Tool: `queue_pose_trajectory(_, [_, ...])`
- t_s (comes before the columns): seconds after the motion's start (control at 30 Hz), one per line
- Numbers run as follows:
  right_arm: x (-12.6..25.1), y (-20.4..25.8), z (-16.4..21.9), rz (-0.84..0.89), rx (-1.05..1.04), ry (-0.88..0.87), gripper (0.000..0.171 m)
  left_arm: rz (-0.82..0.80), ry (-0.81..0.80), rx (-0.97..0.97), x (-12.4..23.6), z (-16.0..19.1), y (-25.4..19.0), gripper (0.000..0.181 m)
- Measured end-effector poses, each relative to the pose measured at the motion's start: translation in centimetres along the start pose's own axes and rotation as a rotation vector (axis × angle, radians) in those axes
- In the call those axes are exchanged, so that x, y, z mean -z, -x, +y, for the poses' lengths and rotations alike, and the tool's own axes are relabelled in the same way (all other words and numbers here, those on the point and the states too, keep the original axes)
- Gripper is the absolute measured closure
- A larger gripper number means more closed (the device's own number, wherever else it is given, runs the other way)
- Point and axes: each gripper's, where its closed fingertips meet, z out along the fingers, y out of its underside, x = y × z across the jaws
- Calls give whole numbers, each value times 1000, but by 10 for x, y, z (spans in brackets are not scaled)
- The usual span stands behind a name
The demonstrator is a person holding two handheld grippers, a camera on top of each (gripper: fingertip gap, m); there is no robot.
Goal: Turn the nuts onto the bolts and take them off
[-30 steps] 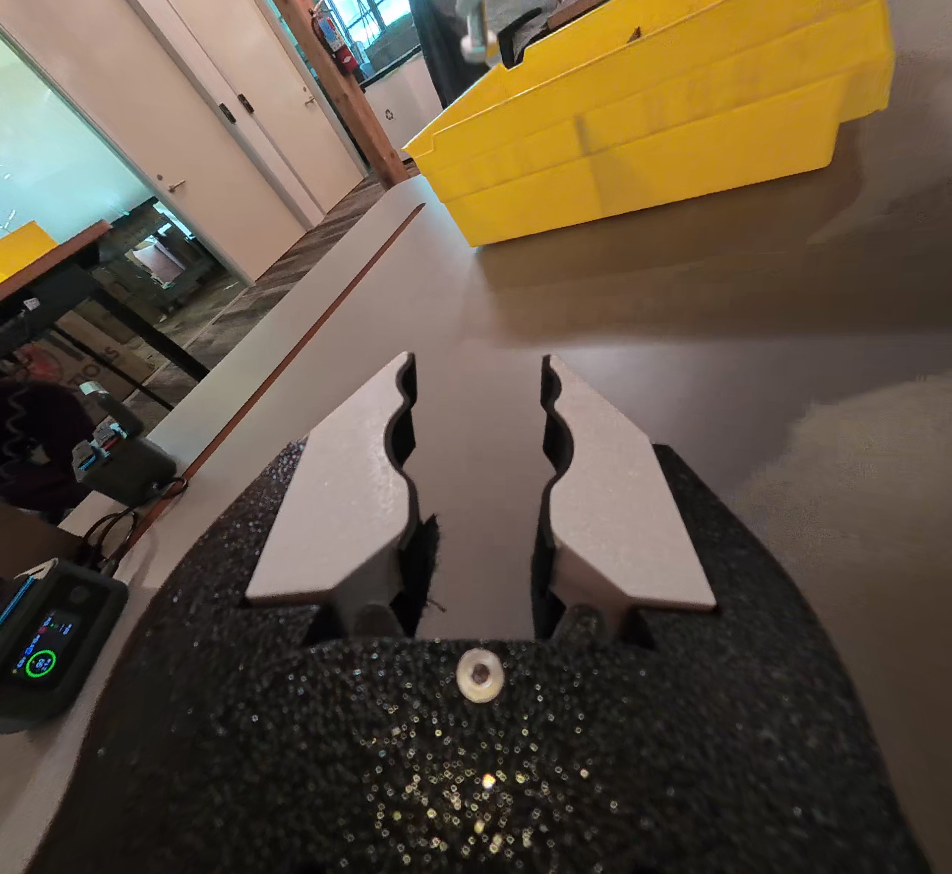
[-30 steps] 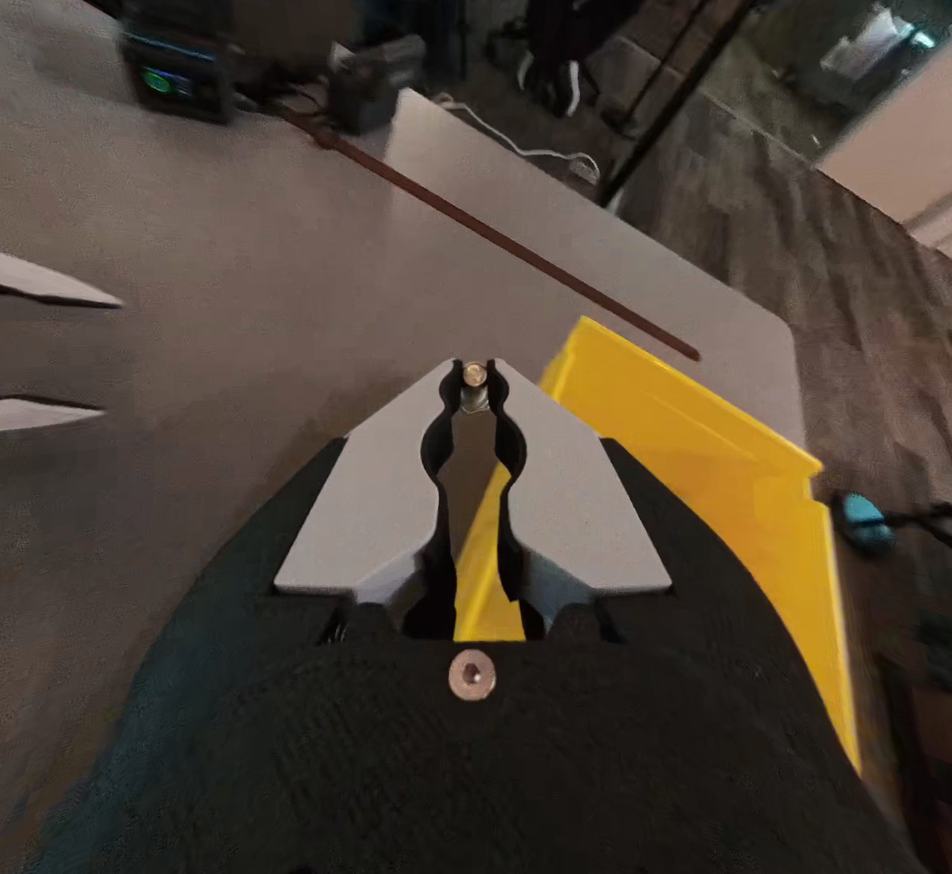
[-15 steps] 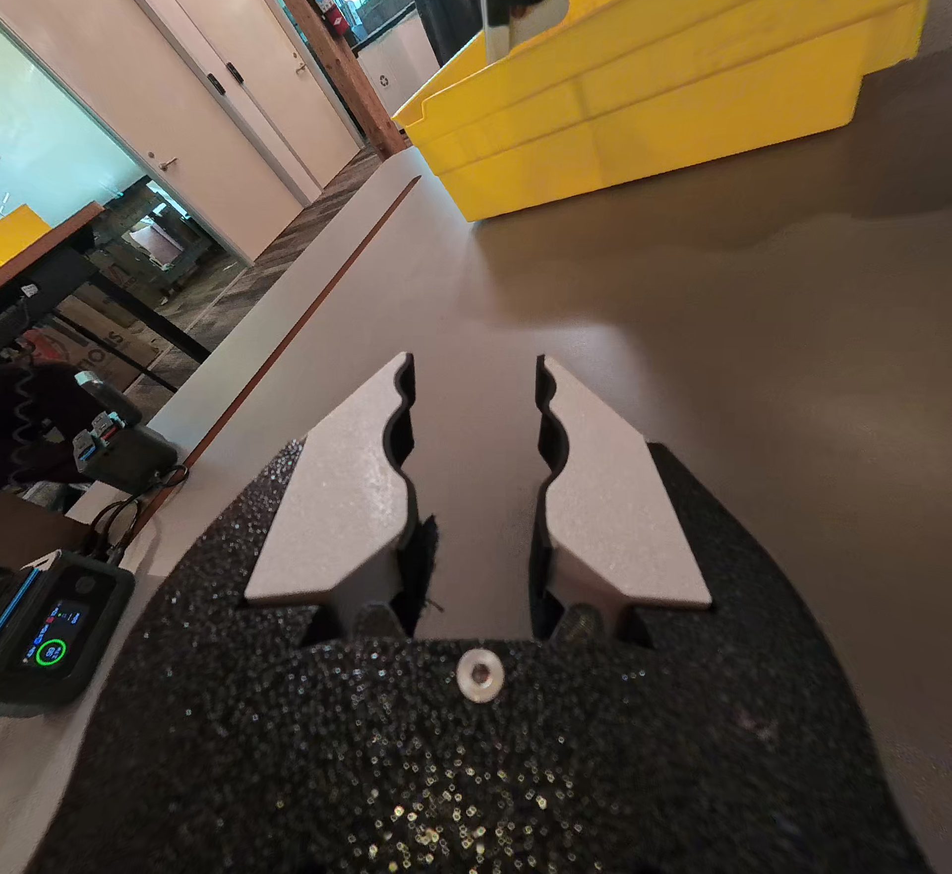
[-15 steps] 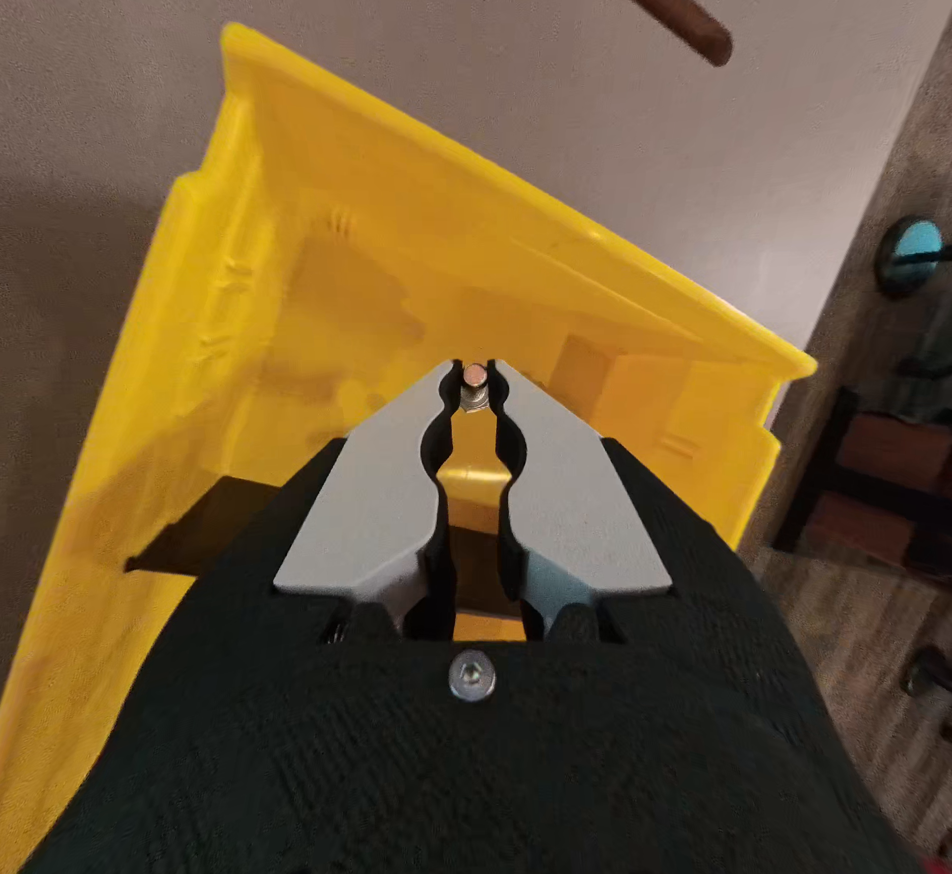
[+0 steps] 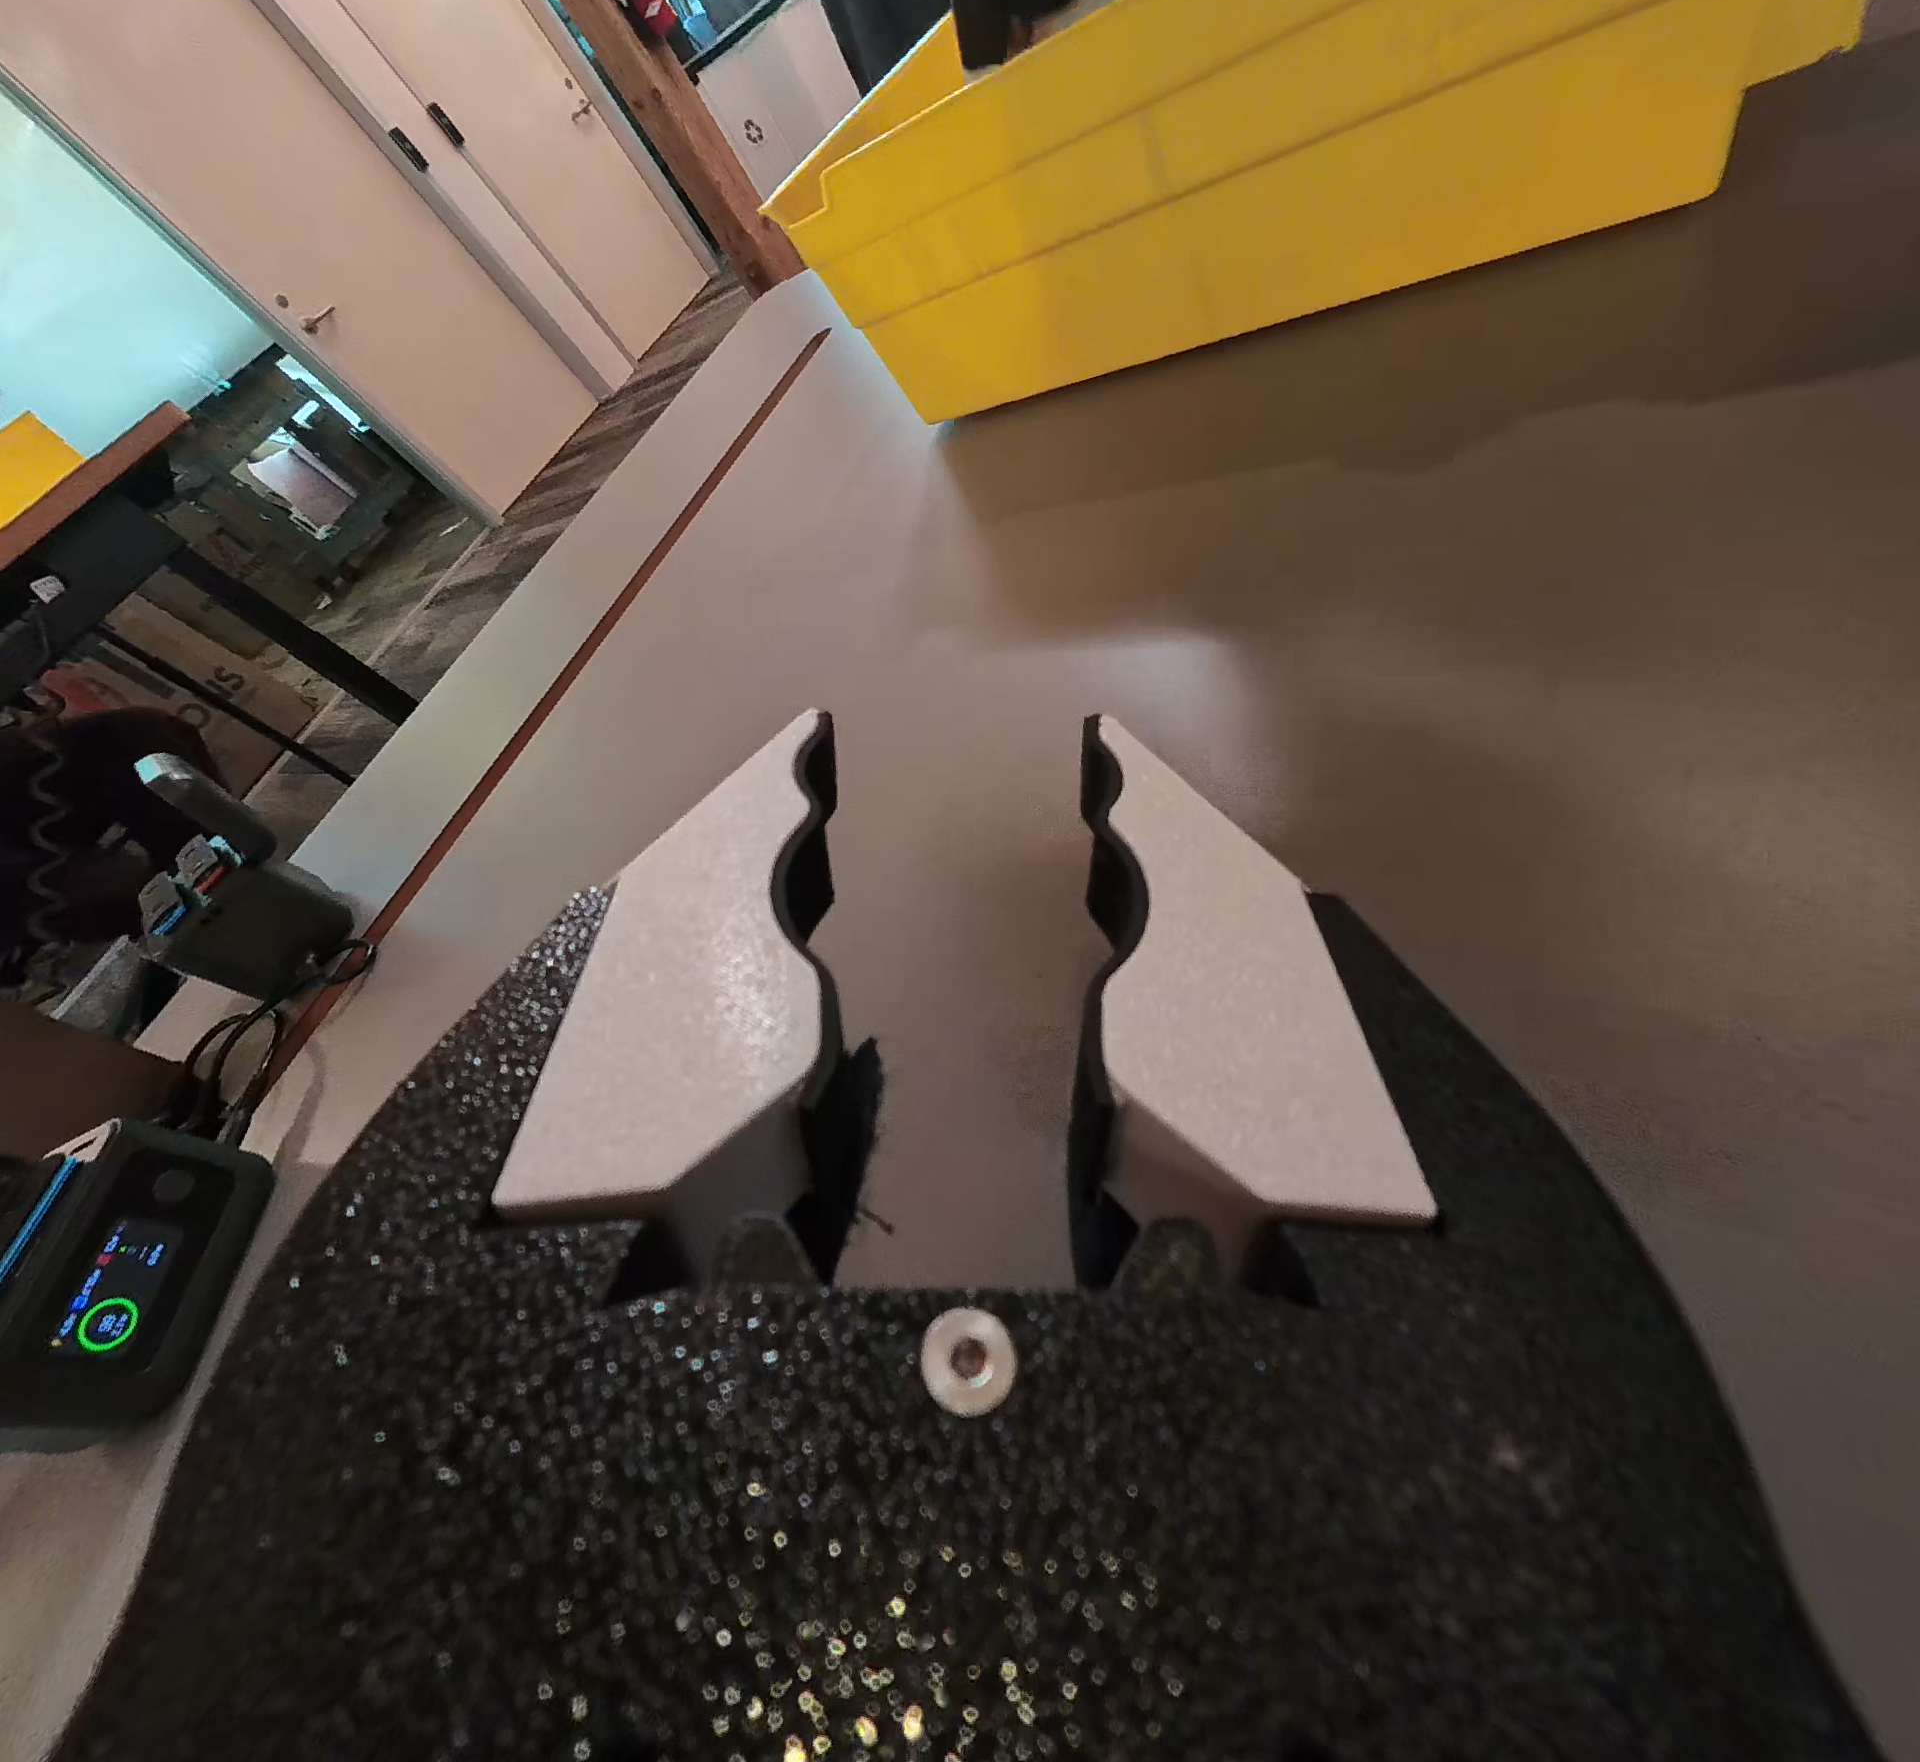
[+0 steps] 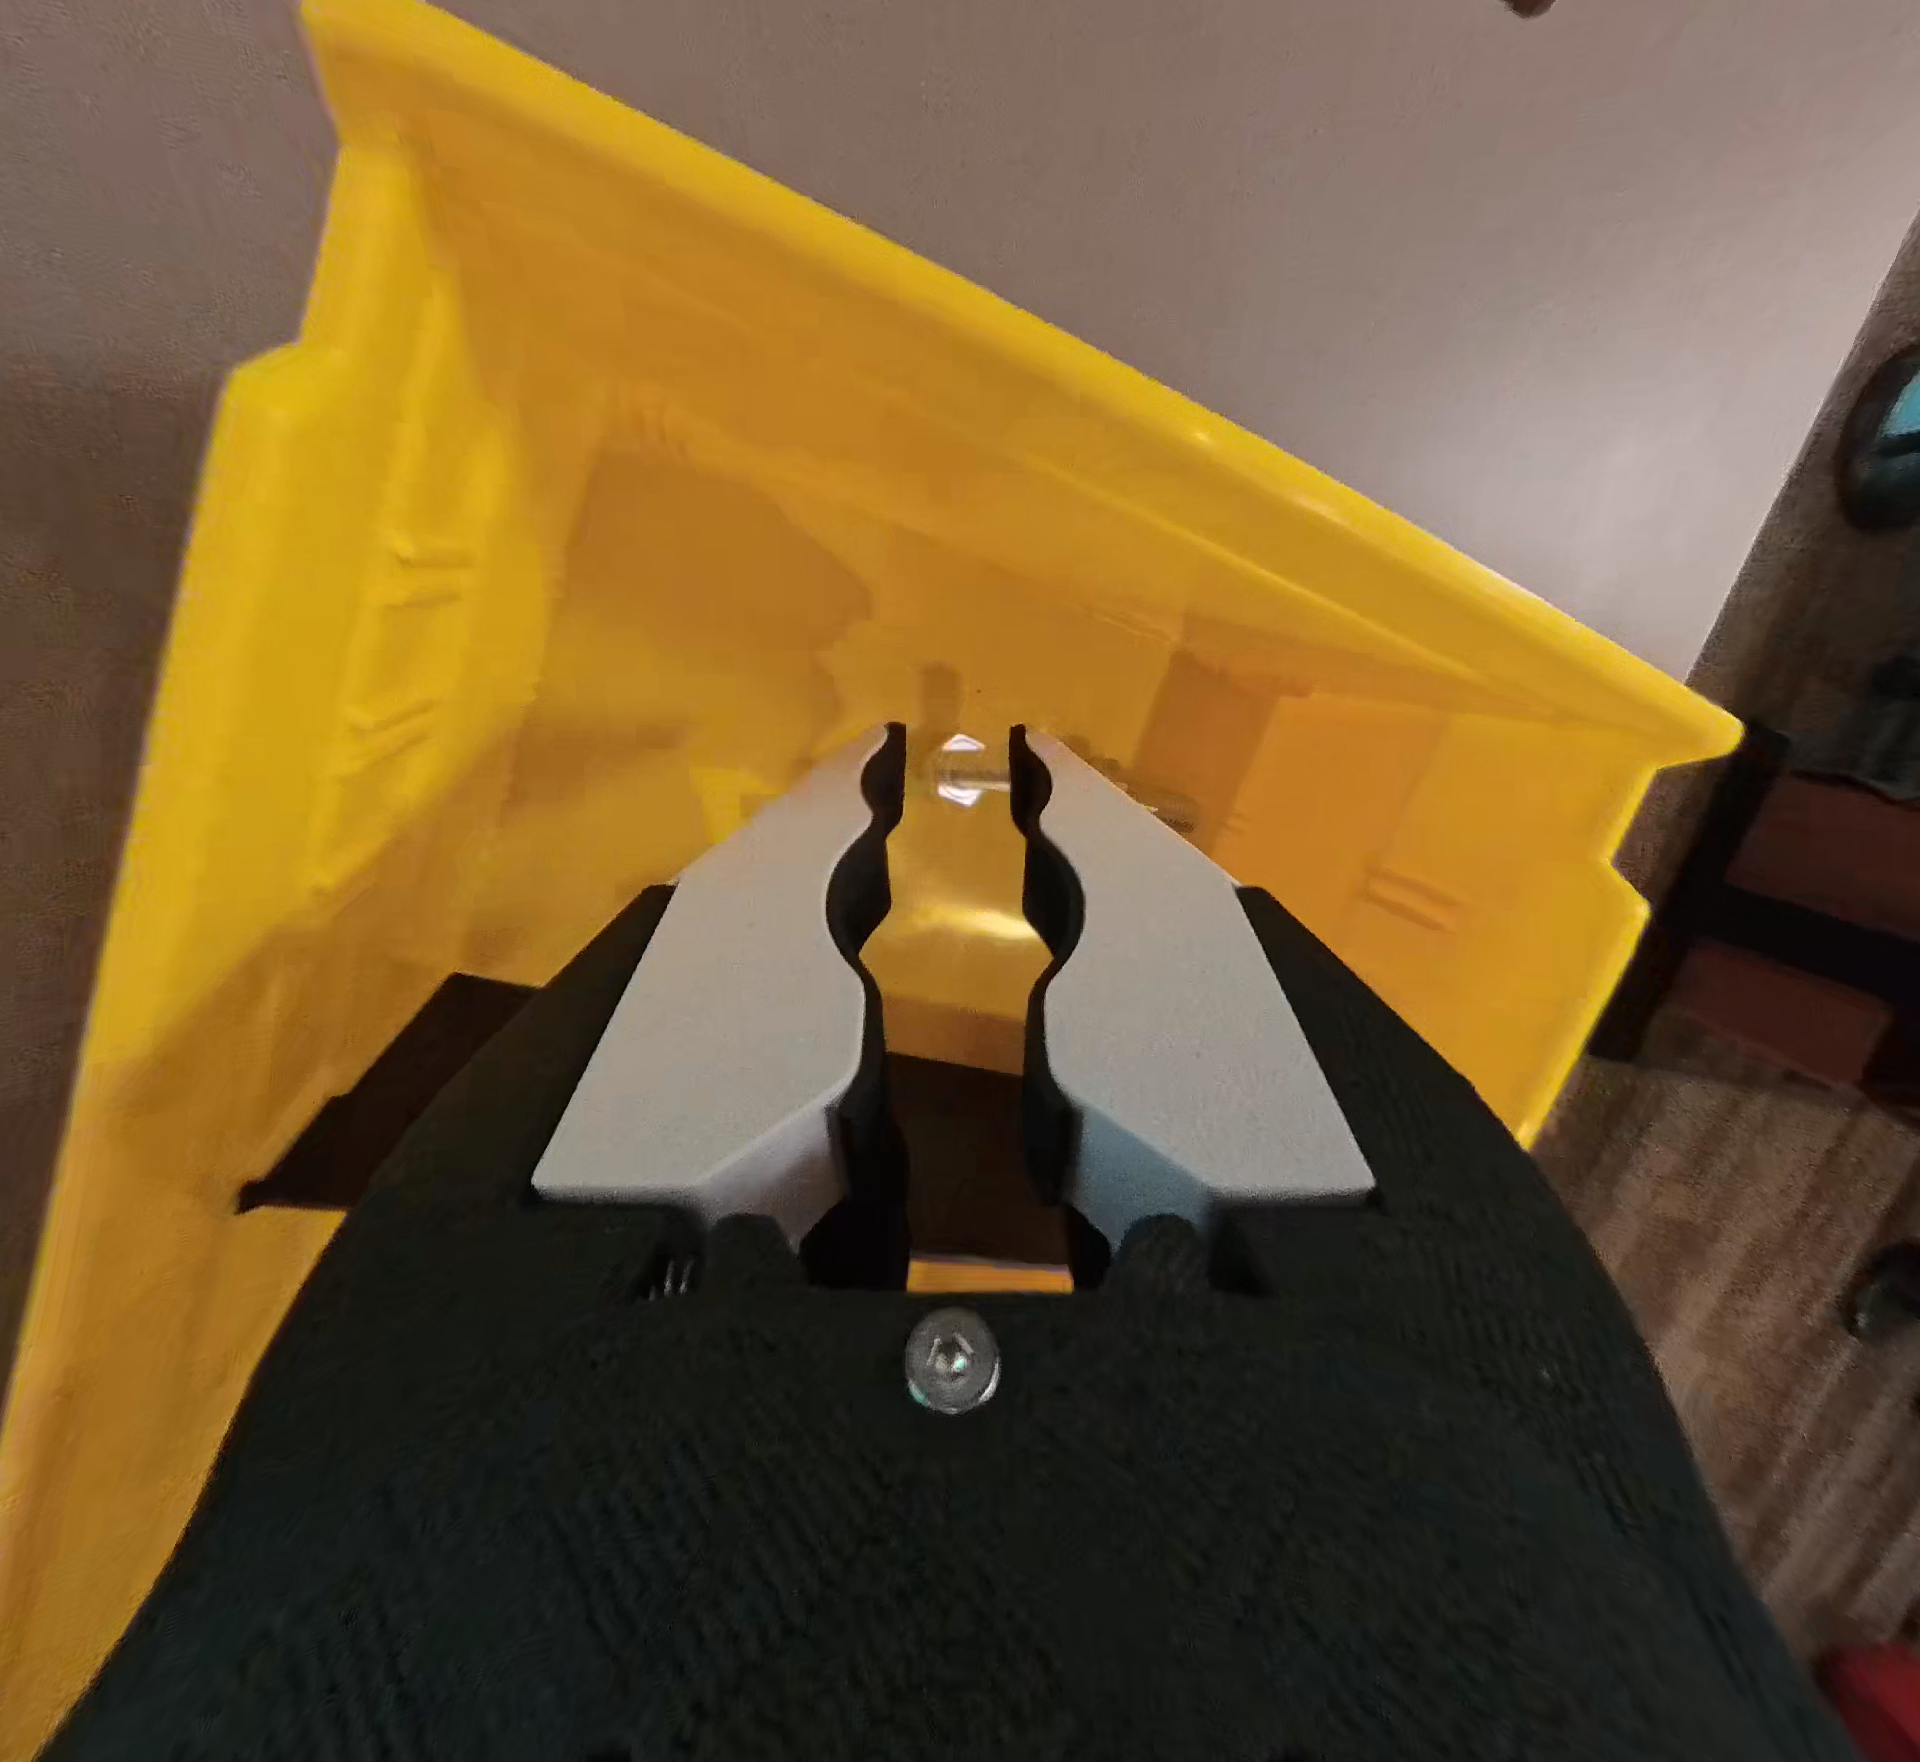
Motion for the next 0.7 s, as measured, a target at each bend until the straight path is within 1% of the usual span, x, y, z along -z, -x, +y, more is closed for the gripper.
queue_pose_trajectory(0.03, [8, 5, -3, 7, 8, -18, 152, 1, 2, -3, 0, 0, 0, 136])
queue_pose_trajectory(0.1, [32, 22, -14, 16, 30, -86, 152, -1, 5, -4, 0, 1, 0, 136])
queue_pose_trajectory(0.13, [47, 36, -22, 13, 48, -146, 152, -7, 8, -1, 0, 1, 1, 137])
queue_pose_trajectory(0.2, [80, 72, -43, -10, 92, -316, 153, -25, 17, 16, 1, 3, 5, 138])
queue_pose_trajectory(0.27, [108, 120, -61, -60, 152, -499, 153, -60, 30, 41, 2, 6, 12, 139])
queue_pose_trajectory(0.37, [132, 194, -82, -151, 230, -816, 153, -110, 33, 81, 6, 9, 24, 141])
queue_pose_trajectory(0.43, [131, 231, -89, -207, 236, -990, 154, -141, 24, 104, 10, 9, 31, 142])
queue_pose_trajectory(0.53, [109, 274, -86, -320, 270, -1118, 161, -198, 24, 144, 15, 12, 42, 143])
queue_pose_trajectory(0.6, [95, 280, -83, -317, 238, -1170, 164, -258, 34, 179, 20, 16, 54, 142])
queue_pose_trajectory(0.7, [94, 266, -81, -206, 171, -1274, 166, -279, 14, 217, 24, 16, 60, 141])
